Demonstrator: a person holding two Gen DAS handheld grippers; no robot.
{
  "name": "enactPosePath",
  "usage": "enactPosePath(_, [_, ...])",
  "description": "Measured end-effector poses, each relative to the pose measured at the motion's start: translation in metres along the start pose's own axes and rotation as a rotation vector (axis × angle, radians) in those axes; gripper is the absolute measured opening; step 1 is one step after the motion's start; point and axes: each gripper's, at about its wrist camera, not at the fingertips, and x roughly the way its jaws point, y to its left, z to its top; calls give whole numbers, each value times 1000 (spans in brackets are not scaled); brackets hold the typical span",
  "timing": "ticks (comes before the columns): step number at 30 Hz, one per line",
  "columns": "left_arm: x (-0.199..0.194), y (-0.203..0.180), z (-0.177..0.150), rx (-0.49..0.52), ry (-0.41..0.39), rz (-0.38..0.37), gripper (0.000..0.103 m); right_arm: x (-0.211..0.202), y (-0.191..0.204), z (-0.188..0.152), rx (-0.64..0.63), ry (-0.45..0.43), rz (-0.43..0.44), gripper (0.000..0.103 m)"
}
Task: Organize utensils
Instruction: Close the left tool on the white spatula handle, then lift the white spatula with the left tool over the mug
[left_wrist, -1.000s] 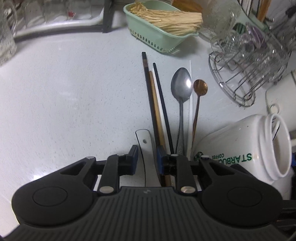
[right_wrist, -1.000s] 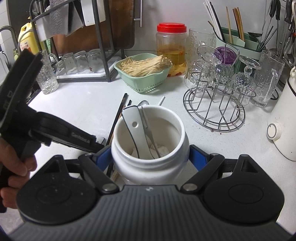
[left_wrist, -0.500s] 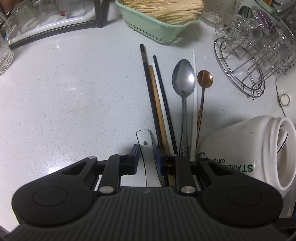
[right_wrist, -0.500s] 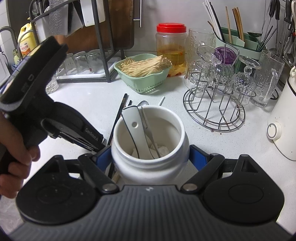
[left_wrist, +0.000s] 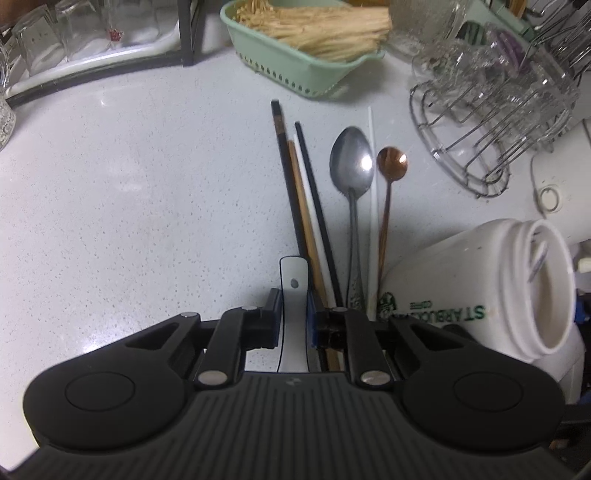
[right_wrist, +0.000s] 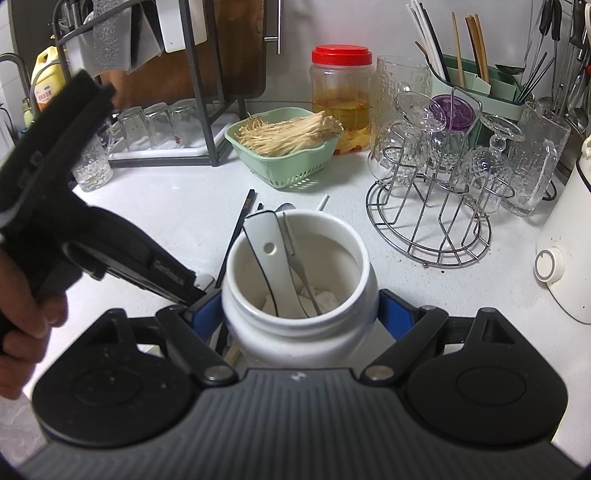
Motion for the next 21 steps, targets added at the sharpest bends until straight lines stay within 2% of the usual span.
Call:
enactPosePath(11, [-57,-12,-9,76,-160,-63,16,2,1,-1,-11,-7,-4,90])
enactPosePath(16, [-70,-18,-16,122,-205,-76,16,4,4,-2,-27,-13,-17,90])
enactPosePath(21, [-75,-21,-21,146,-217,-93,16,4,4,-4,-34,-21,-20,90])
